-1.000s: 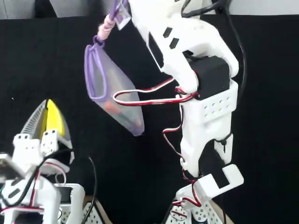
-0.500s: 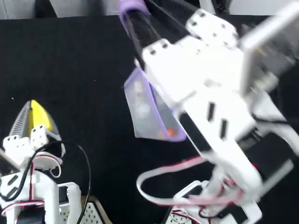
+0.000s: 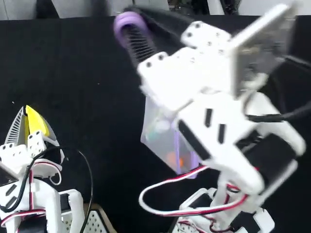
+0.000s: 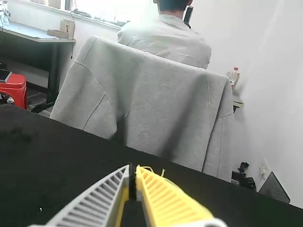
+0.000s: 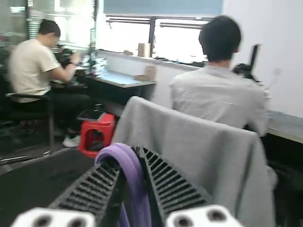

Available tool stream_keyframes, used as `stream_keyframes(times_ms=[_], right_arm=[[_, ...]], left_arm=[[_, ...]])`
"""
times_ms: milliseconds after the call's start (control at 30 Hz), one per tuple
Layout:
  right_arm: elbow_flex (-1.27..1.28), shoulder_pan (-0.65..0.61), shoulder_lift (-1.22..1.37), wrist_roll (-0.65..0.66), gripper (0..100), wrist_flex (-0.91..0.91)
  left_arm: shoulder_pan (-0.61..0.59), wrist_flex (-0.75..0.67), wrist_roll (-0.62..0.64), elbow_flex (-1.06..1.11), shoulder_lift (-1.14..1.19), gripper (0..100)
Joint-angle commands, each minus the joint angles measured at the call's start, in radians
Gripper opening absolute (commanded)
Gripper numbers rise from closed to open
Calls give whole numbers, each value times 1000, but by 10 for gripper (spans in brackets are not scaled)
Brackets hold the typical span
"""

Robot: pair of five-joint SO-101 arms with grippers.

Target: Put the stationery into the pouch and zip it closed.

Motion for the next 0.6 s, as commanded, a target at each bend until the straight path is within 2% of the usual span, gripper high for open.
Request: stream_keyframes(times_ms=[0, 133, 333, 567], right_arm=[[67, -152, 10, 9, 11, -92], [104, -227, 12, 11, 11, -140], [179, -227, 12, 11, 11, -256], [398, -226, 13, 49, 11, -526]], left_arm=[[-10, -20, 6, -44, 6, 30], [-24, -20, 2, -45, 6, 30], [-102, -51, 9, -38, 6, 30], [-101, -49, 9, -38, 6, 30]])
